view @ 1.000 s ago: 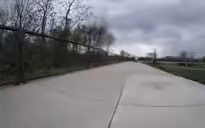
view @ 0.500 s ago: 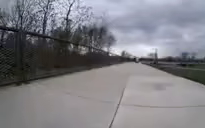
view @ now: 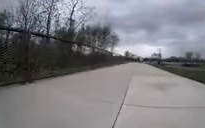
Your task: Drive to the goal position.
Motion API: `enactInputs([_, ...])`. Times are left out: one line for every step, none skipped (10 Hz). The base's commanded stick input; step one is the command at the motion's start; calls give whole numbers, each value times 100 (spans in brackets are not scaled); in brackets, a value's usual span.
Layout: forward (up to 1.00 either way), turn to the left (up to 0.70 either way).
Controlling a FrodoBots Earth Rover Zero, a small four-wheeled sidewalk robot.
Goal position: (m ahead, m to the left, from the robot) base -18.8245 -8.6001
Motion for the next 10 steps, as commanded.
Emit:
enactInputs([0,45])
enactInputs([0,45])
enactInputs([0,45])
enactInputs([0,45])
enactInputs([0,45])
enactInputs([0,45])
enactInputs([0,45])
enactInputs([0,45])
enactInputs([0,45])
enactInputs([0,45])
